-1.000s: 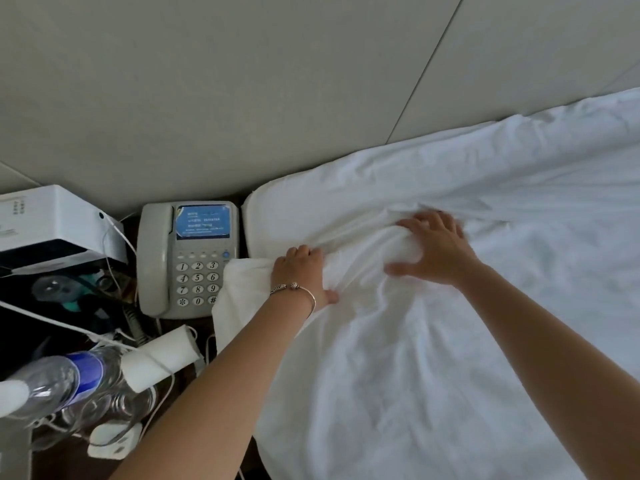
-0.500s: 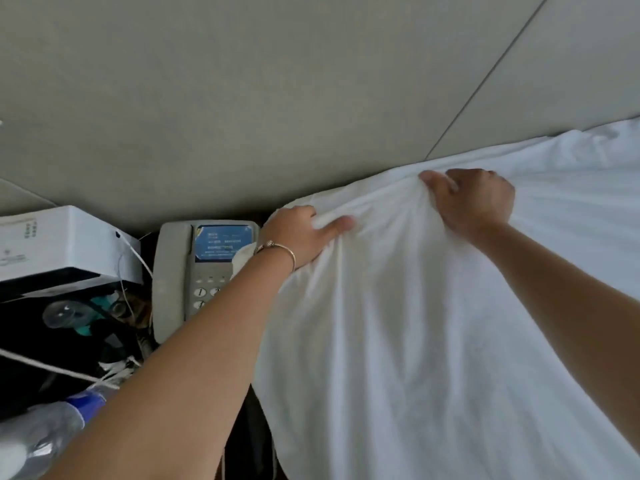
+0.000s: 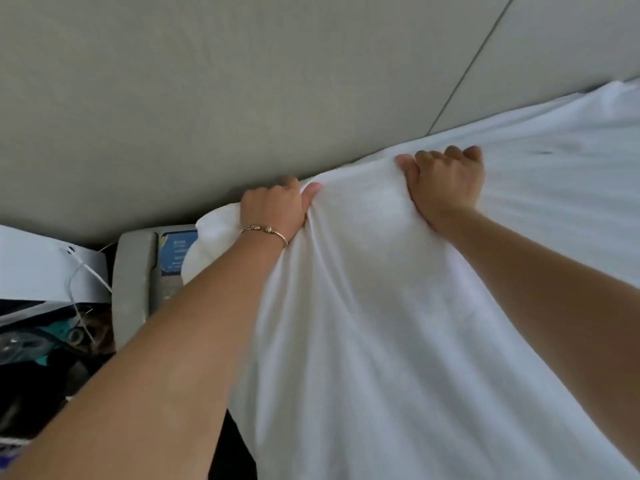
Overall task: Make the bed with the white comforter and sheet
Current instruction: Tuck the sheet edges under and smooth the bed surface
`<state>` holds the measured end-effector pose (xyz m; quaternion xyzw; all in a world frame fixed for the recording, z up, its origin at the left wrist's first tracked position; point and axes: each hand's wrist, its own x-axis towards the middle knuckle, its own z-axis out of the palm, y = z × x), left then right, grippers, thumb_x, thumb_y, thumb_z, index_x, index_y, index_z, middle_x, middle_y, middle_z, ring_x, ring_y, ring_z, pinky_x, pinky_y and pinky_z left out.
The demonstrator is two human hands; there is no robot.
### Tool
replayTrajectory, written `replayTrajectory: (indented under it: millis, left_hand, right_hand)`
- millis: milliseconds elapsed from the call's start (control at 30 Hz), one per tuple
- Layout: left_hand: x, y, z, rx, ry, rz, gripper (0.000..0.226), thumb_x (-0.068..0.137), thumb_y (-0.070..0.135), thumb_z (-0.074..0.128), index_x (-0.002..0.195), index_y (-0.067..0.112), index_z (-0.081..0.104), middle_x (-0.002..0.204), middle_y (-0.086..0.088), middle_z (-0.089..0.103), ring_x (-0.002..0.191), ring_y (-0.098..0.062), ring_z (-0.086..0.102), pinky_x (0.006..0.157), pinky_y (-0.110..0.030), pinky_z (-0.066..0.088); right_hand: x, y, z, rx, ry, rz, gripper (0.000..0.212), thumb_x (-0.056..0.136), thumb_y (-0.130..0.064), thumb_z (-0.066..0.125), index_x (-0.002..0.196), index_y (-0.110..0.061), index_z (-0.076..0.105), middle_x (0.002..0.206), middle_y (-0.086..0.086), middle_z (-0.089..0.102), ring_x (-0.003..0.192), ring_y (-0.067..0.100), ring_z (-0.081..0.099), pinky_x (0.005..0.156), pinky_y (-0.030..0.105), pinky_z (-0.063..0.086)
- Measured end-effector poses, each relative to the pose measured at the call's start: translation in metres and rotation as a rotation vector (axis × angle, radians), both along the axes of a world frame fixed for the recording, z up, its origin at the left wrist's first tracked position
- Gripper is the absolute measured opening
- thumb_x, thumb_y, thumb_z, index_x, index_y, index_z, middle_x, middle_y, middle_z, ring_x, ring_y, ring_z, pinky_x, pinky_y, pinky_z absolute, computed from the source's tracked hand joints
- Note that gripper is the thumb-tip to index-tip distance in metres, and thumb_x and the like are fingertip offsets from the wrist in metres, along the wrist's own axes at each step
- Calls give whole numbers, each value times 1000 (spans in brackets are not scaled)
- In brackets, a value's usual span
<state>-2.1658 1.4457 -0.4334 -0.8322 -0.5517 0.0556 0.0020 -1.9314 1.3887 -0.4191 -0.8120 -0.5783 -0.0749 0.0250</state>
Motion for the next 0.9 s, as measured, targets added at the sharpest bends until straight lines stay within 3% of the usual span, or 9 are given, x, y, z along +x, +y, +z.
replayTrajectory:
  millis: [100,200,267,333,467,567,767,833,900]
  left_hand:
    - [7,-2,-8,-3,48,0,60,103,49,21,110,2,56,98,-20,69,93,-37,66,68,-36,32]
    - [11,-5,10,104,161,-80,45,104,37,21,113,5,52,109,-16,63,104,-32,57,89,-37,36]
    - [20,-24,29,198,192,-144,20,94,14,36,106,12,52,102,-7,60,96,-25,56,87,-32,41]
    - [32,-69,43,284,51,-229,23,76,10,50,96,16,59,90,-2,61,83,-22,60,71,-28,47]
    - [39,-220,30,-95,-489,-430,33,81,24,48,107,10,63,114,-13,61,108,-32,57,87,-40,47]
    - [17,-324,17,-256,-407,-431,47,88,35,40,130,19,56,143,-10,47,136,-31,38,111,-45,23]
    - [-38,-452,23,-392,-363,-351,59,92,41,20,149,29,32,159,-1,22,148,-21,14,118,-41,6]
    - [-55,-487,29,-450,-398,-352,65,90,44,11,150,28,29,161,0,16,149,-16,6,118,-37,-1]
    - [-77,-520,38,-495,-475,-352,63,92,43,18,146,20,38,158,-4,26,147,-18,14,120,-39,8]
  right_hand:
    - [-13,-2,0,-103,-1,-54,40,104,-33,25,128,-13,51,131,12,50,124,31,40,109,46,21]
    - [-28,-46,5,-130,135,-81,51,104,-32,20,154,-22,15,163,1,10,150,22,5,119,46,-3]
    - [-42,-103,3,-135,314,-125,54,104,-36,19,156,-27,9,164,-3,1,151,18,-4,120,42,-4]
    - [-58,-170,4,-159,437,-146,53,103,-39,20,155,-29,13,164,-5,6,151,15,-1,121,38,-3]
    - [-84,-292,12,-149,498,-112,56,100,-40,22,152,-23,29,160,-4,24,149,14,16,119,33,5]
    - [-105,-384,19,-200,512,-99,54,100,-39,24,150,-23,35,158,-5,29,147,12,22,119,30,8]
    - [-152,-546,32,-256,527,-125,57,100,-47,24,152,-24,30,159,-9,21,149,10,13,120,30,4]
    - [-173,-590,38,-202,497,-111,56,99,-44,34,147,-17,38,155,-2,34,144,17,25,118,36,14]
    - [-195,-628,42,-82,427,-75,49,95,-42,46,131,-10,55,137,6,53,125,27,47,106,40,32]
